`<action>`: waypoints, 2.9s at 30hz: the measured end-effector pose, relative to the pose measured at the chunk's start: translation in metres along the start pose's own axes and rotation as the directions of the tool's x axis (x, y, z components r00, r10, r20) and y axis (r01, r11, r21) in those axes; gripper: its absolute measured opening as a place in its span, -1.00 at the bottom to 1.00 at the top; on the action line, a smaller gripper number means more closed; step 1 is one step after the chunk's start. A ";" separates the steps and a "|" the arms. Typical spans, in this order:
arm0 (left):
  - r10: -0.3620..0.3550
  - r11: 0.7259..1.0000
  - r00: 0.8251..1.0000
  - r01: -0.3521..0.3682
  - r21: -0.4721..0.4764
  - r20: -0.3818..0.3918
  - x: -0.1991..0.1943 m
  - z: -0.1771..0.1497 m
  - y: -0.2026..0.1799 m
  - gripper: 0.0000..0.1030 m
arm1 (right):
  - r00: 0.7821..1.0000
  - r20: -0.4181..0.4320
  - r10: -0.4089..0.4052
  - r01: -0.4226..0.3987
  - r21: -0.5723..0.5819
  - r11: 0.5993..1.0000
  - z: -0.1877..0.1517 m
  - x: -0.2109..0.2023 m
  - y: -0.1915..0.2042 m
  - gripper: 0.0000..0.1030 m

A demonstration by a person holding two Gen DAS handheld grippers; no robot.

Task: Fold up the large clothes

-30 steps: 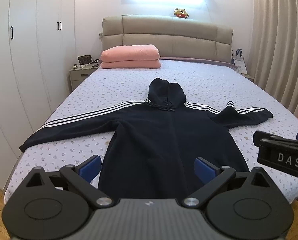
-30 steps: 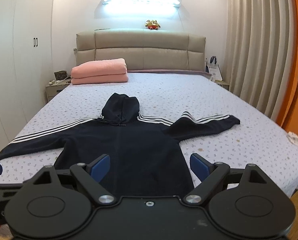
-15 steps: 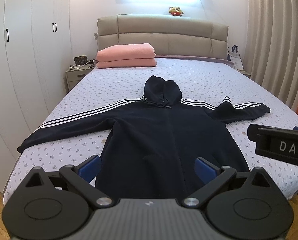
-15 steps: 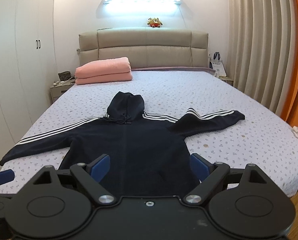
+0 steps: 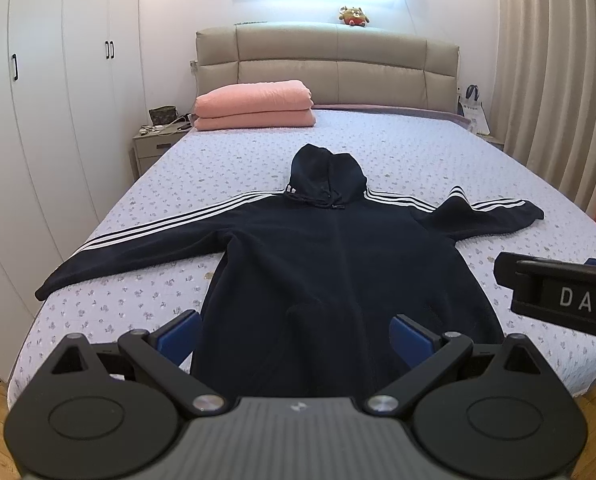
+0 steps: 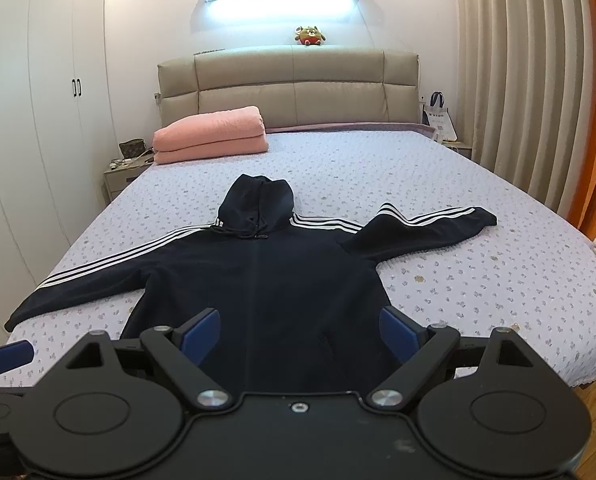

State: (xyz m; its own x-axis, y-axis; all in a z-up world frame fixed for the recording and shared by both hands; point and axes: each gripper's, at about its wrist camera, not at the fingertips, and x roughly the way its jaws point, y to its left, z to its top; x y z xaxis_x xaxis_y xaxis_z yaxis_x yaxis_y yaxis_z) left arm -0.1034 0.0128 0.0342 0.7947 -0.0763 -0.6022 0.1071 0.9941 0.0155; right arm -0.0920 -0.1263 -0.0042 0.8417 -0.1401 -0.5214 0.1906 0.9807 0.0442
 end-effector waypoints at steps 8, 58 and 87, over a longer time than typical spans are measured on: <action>0.000 1.000 1.000 0.000 -0.005 -0.012 0.005 0.000 0.002 0.97 | 1.000 -0.011 0.000 0.000 -0.004 1.000 -0.004 0.003 0.003 0.99; -0.088 0.985 0.984 0.110 0.132 -0.157 0.459 0.135 -0.180 0.24 | 0.901 -0.138 -0.412 0.433 0.353 0.829 0.097 0.464 -0.354 0.65; -0.061 0.995 0.947 0.082 0.054 -0.316 0.546 0.180 -0.317 0.39 | 0.856 -0.146 -0.496 0.514 0.345 0.785 0.172 0.455 -0.478 -0.65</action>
State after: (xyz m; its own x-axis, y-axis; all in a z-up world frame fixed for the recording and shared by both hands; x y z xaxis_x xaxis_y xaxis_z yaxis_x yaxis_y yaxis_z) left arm 0.4040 -0.3574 -0.1560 0.5568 -0.1081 -0.8236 0.2034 0.9791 0.0090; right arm 0.2868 -0.6821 -0.1164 0.5520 -0.5865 -0.5927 0.7567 0.6510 0.0605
